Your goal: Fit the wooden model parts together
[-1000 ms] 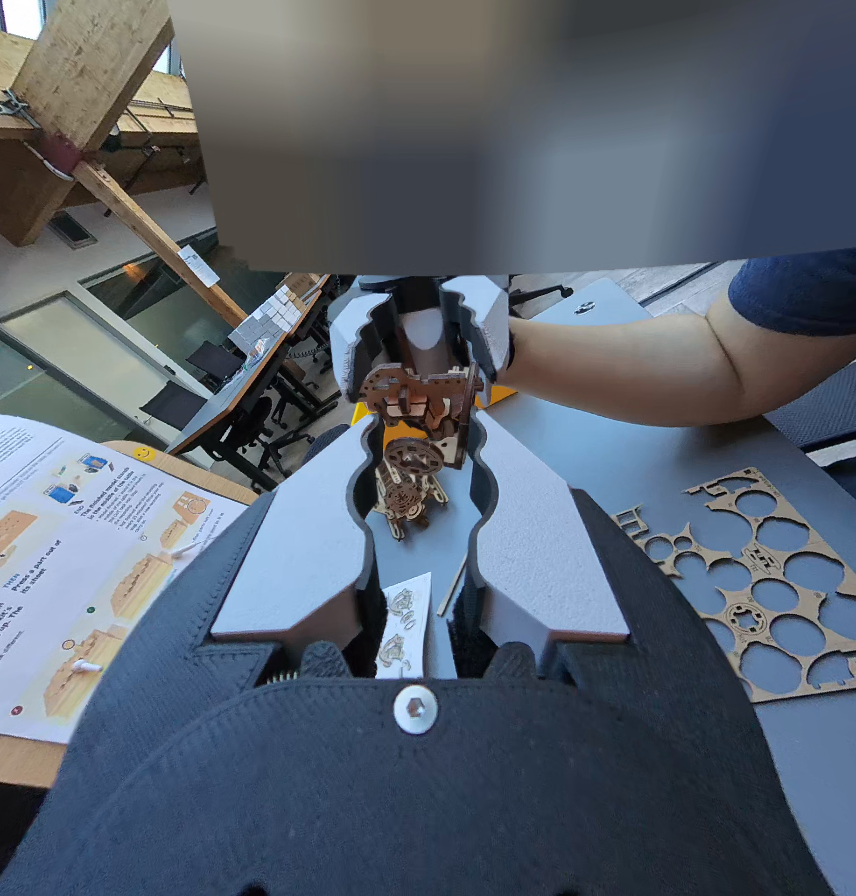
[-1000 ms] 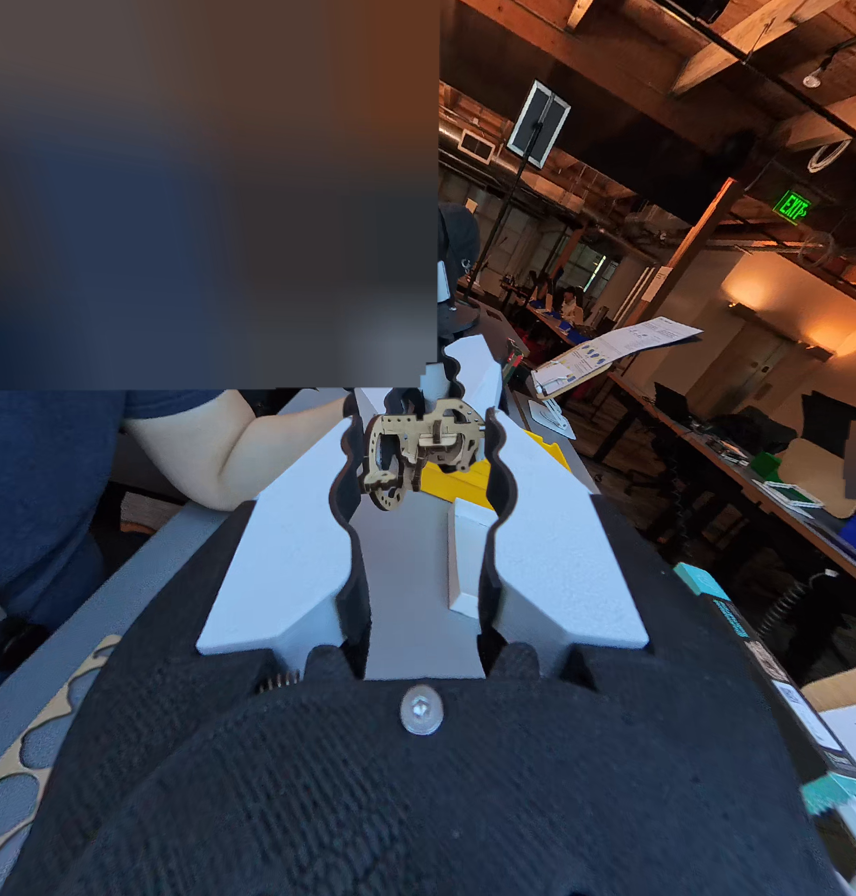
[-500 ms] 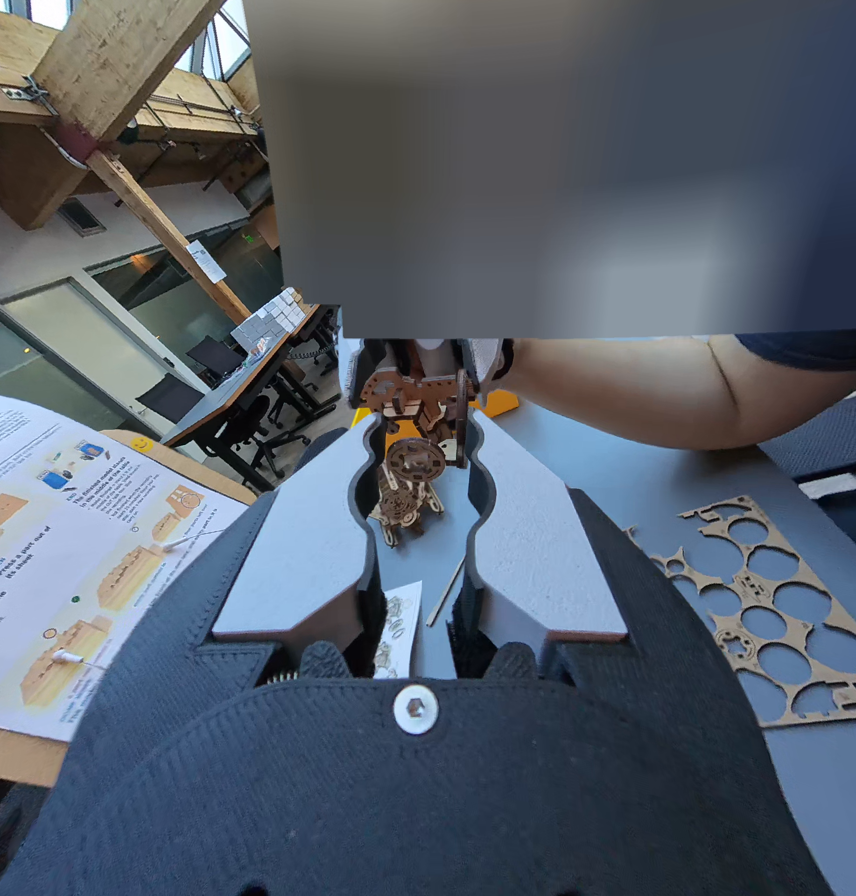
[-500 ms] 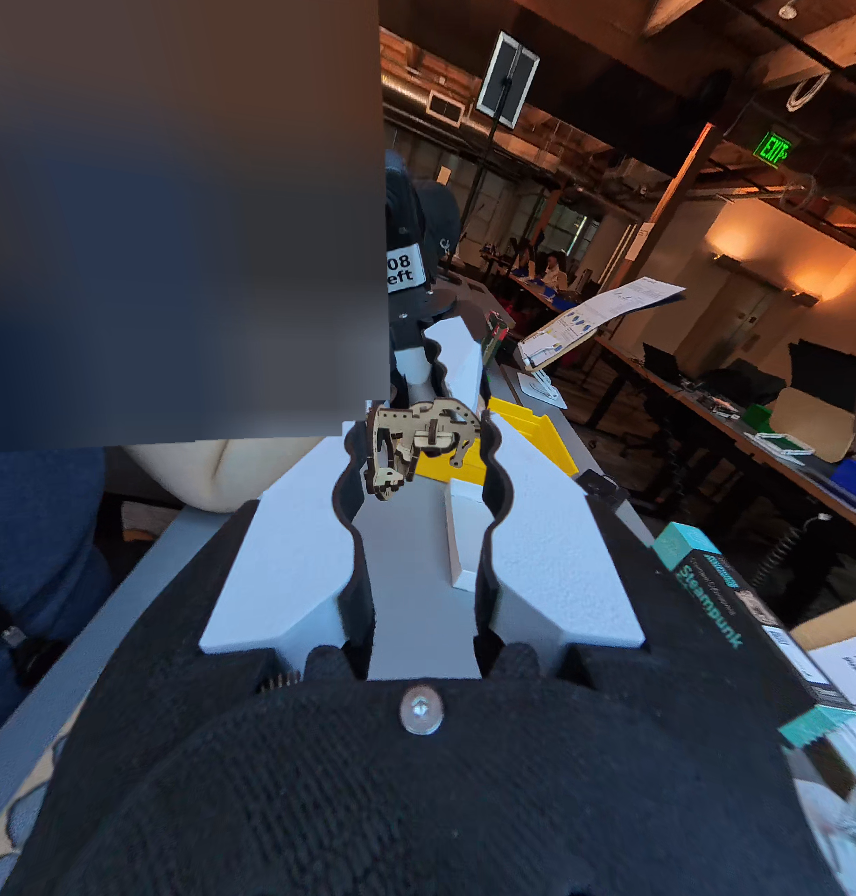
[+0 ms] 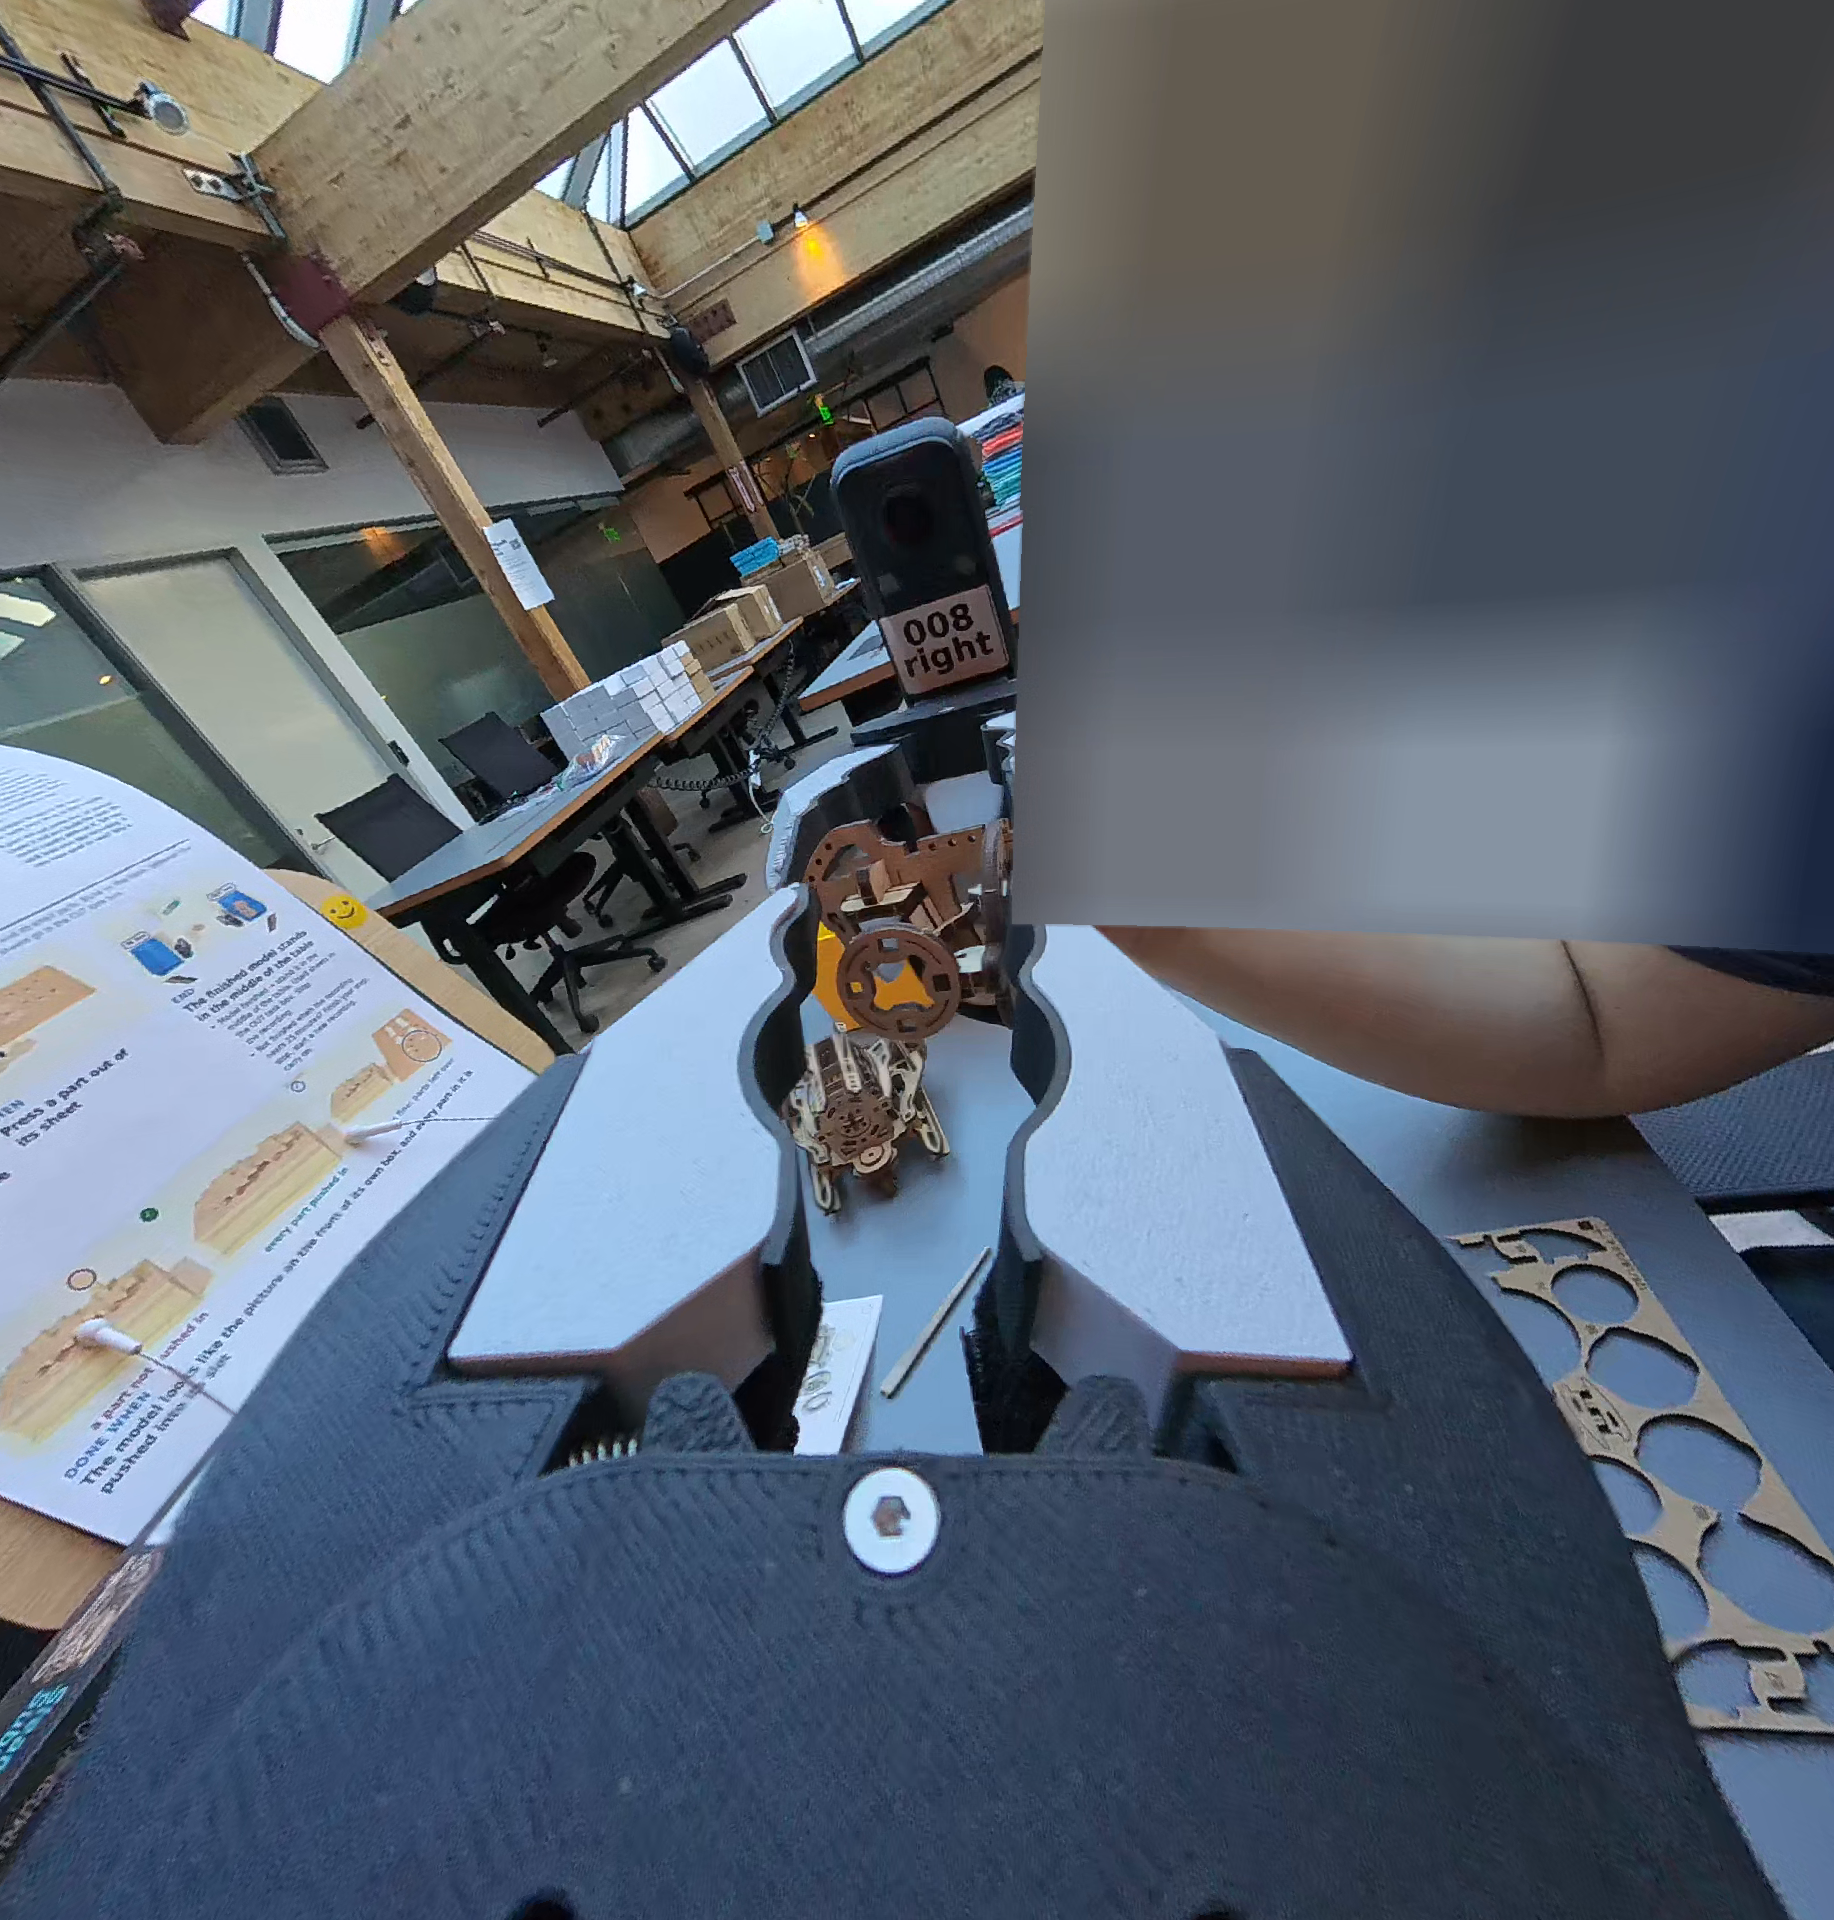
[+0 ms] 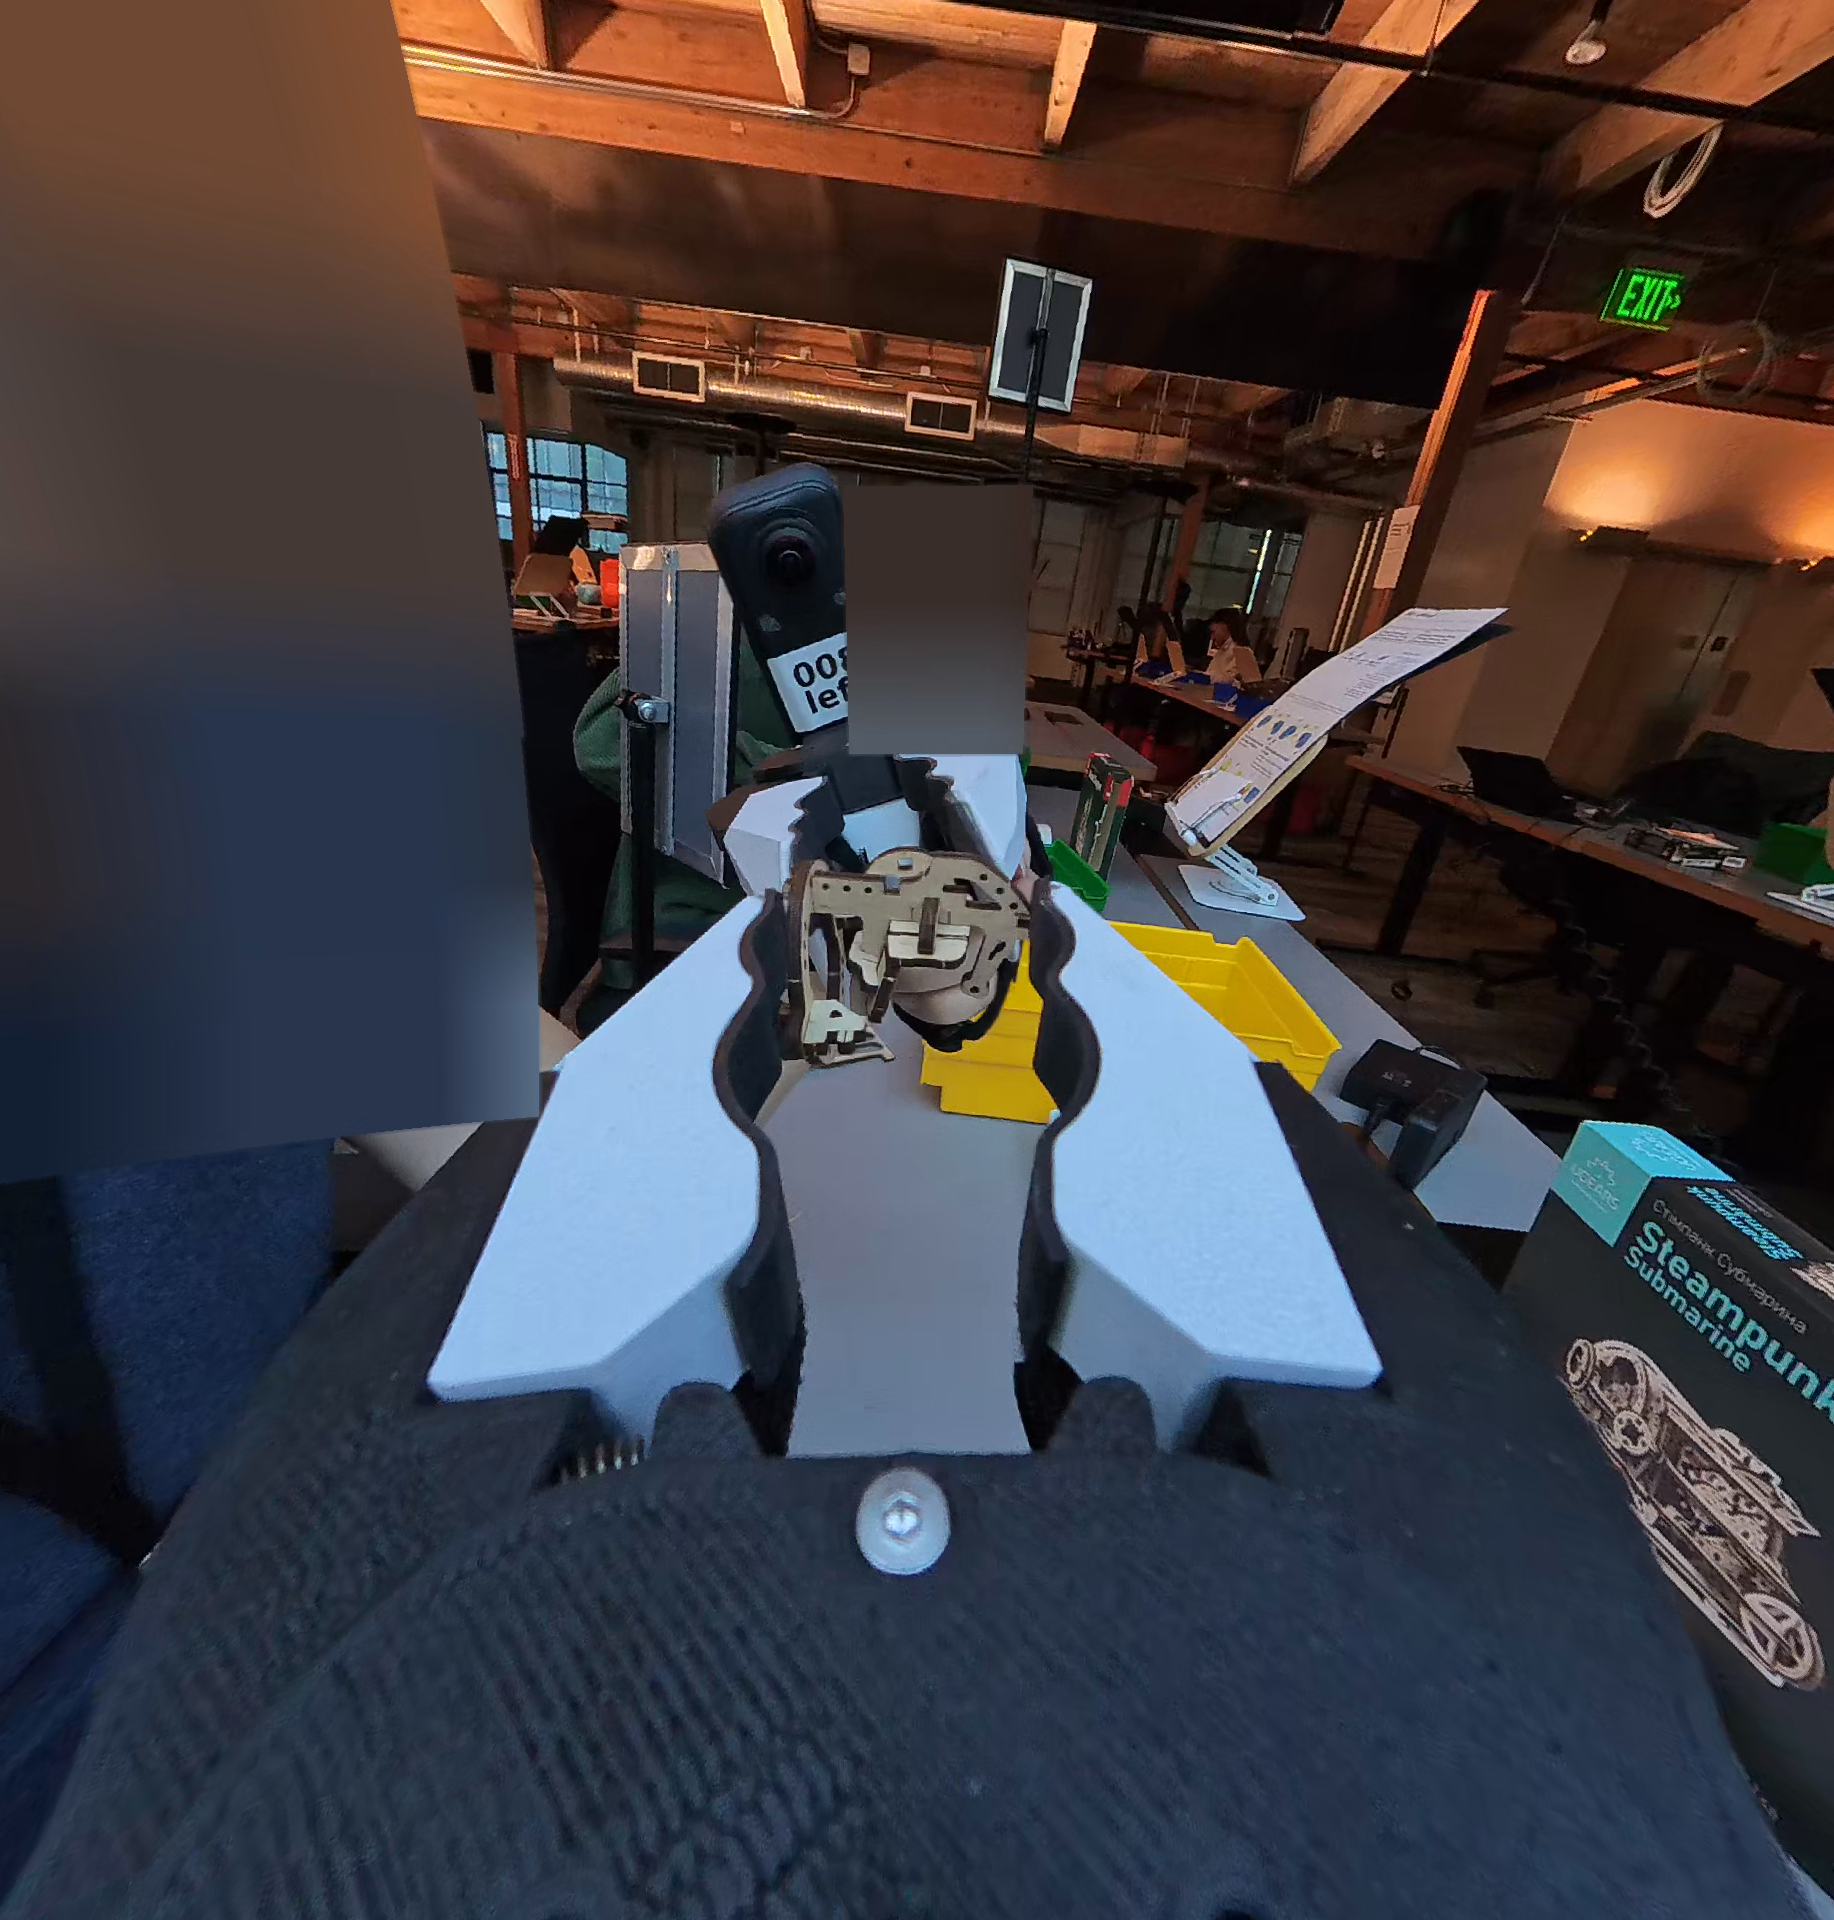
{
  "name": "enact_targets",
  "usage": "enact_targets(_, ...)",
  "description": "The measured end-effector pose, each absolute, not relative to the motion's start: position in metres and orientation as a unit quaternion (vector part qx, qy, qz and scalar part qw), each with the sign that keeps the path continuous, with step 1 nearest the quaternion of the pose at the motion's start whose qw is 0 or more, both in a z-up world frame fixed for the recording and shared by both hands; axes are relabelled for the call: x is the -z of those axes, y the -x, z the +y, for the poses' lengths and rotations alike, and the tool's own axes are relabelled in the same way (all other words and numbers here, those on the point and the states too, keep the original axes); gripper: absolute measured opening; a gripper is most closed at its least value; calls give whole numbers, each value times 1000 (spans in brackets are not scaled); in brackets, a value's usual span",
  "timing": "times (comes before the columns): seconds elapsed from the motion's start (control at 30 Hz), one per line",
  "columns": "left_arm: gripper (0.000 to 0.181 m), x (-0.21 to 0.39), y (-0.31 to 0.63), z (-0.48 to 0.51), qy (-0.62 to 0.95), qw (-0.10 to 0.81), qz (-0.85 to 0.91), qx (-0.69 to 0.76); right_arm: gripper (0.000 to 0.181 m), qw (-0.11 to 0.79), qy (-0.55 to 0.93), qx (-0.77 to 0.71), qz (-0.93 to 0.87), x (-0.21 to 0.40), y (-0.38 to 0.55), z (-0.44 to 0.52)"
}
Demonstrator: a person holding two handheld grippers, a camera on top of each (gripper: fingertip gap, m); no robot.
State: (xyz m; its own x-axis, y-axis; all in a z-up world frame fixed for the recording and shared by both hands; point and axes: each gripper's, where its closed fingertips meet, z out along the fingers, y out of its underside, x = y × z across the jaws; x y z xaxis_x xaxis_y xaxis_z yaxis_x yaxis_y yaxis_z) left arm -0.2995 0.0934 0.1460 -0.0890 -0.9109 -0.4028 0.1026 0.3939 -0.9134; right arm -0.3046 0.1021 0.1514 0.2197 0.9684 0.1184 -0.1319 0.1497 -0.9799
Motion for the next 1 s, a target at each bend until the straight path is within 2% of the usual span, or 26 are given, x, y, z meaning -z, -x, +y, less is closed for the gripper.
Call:
enact_targets(0.27, 29, -145, 300, 93, 327, 600, 606, 406, 46, 629, 470, -435, -440, -152, 305, 103)
enact_targets(0.63, 32, -143, 300, 71, 273, 622, 636, 366, 45, 707, 350, -334, -516, -154, 306, 74)
enact_targets(0.83, 45, -148, 310, 81, 279, 642, 624, 348, 45, 762, 348, -134, -530, -158, 305, 82)
enact_targets(1.0, 34, -164, 327, 67, 232, 672, 610, 349, 44, 771, 373, 54, -513, -169, 295, 92)
